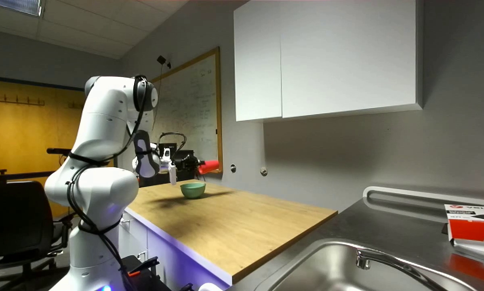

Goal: Take the orange cup from the table and empty its contents into the mint green bowl

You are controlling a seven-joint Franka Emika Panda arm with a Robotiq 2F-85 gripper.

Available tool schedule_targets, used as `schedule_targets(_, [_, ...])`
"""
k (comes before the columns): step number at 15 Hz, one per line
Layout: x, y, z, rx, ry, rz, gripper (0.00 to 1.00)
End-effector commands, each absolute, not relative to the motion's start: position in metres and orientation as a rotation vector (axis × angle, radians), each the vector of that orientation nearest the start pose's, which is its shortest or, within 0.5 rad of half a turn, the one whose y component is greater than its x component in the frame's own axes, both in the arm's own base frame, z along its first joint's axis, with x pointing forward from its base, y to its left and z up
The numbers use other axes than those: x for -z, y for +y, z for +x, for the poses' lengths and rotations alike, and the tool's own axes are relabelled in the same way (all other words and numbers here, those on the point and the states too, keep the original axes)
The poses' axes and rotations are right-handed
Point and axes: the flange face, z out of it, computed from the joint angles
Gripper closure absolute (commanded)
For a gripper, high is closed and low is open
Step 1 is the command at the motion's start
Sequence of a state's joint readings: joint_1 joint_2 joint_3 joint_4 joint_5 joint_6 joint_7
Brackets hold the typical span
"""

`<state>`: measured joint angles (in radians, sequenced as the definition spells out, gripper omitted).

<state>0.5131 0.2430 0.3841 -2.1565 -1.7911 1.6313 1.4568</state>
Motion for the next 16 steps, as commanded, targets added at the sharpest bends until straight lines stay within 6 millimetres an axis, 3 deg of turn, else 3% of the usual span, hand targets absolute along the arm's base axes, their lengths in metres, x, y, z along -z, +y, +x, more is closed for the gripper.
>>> schedule_targets(1, [-0.339,0.368,0.427,-1.378,0.416,1.614,0.99])
schedule_targets(3, [-0.339,0.37,0.428,-1.4,0.451,1.58,0.99])
schedule_targets(4, [-0.308,0.387,0.416,-1.442,0.416,1.598,0.99])
schedule_targets(8, [-0.278,0.398,0.405,-1.45,0.407,1.566,0.99])
schedule_targets(10, [-0.27,0.406,0.395,-1.473,0.439,1.537,0.99])
schedule_targets(16, [-0.26,0.416,0.394,-1.577,0.479,1.416,0.99])
